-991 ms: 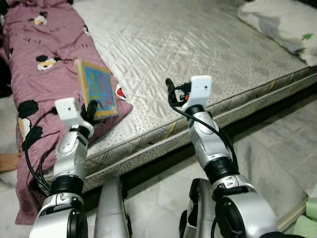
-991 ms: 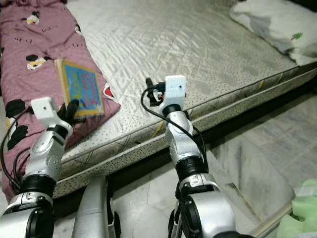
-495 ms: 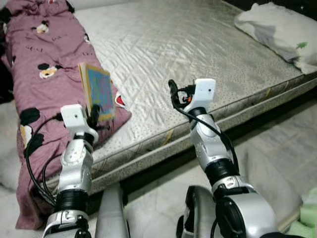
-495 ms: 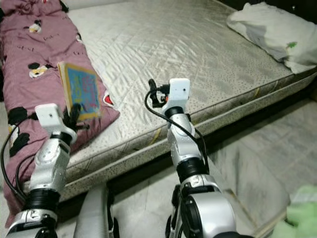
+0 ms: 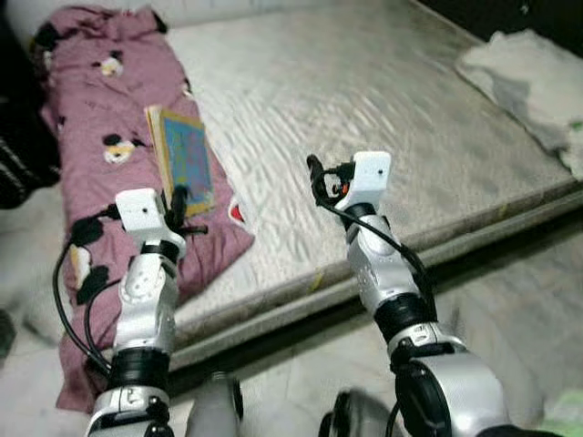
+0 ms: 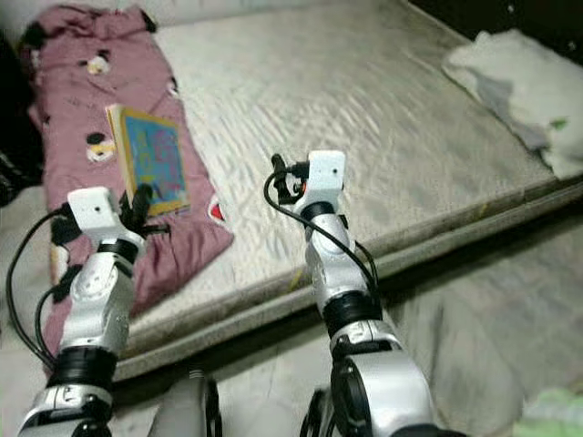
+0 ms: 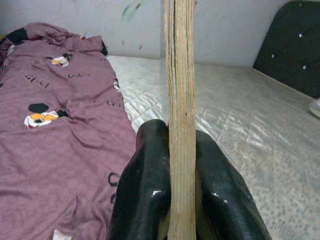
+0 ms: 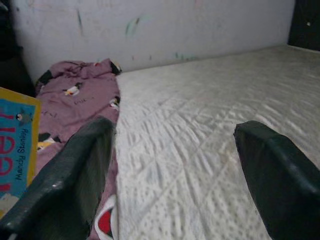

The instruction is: Clean up the room

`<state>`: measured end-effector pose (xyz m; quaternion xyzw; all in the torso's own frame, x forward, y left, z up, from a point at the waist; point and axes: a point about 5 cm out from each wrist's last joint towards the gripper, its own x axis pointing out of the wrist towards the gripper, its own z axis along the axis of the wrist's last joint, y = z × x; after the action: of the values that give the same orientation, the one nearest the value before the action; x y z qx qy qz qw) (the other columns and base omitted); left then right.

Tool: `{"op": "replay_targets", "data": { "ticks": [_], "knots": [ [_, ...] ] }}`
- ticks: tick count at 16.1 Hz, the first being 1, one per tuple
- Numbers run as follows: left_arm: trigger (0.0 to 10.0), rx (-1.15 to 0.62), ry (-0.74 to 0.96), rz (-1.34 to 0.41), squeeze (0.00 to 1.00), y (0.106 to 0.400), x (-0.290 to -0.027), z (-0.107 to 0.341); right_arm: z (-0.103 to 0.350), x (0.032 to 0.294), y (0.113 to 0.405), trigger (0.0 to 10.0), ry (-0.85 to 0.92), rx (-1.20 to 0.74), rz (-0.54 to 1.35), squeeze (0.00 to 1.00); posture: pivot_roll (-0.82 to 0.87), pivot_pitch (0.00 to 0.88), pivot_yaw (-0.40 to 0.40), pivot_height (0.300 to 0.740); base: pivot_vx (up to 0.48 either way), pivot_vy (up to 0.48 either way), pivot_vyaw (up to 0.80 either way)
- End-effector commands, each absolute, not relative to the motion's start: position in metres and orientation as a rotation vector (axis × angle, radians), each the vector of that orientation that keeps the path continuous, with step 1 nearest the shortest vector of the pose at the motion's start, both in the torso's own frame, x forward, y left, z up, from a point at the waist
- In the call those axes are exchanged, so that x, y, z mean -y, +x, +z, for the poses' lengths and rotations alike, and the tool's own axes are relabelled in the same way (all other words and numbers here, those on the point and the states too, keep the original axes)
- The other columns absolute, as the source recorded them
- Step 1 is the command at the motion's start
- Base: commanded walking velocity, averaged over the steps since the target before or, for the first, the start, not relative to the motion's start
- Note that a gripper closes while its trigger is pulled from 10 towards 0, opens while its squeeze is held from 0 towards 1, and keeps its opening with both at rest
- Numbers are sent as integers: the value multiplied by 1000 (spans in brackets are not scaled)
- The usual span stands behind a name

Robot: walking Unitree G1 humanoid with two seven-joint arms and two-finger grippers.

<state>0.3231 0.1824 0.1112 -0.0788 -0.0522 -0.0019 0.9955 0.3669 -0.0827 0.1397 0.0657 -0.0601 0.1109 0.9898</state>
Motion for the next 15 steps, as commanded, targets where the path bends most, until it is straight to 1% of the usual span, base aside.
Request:
{"op": "replay_targets", "data": {
  "ticks": [1,4,6,7,9,11,15],
  "knots": [
    [10000,136,-135,-21,0,323,-181,118,139,84,366,10000,128,125,224,0,99,0,-19,740,0,0,0],
    [10000,122,-135,-31,0,318,-179,113,134,87,364,10000,119,108,224,0,93,10,-36,740,0,0,0],
    [10000,147,-127,-81,0,315,-171,110,134,88,364,10000,102,103,235,0,85,18,-41,740,0,0,0],
    [10000,94,-149,-90,0,315,-168,104,133,89,364,10000,99,100,234,0,80,23,-44,740,0,0,0],
    [10000,101,-148,-129,0,318,-163,105,131,88,364,10000,86,93,242,0,70,35,-47,740,0,0,0],
    [10000,137,-125,-134,0,320,-161,109,130,86,363,10000,82,89,250,0,71,43,-53,740,0,0,0],
    [10000,121,-137,-113,0,322,-160,108,131,80,363,10000,81,84,293,0,76,44,-62,740,0,0,0]
  ]
}}
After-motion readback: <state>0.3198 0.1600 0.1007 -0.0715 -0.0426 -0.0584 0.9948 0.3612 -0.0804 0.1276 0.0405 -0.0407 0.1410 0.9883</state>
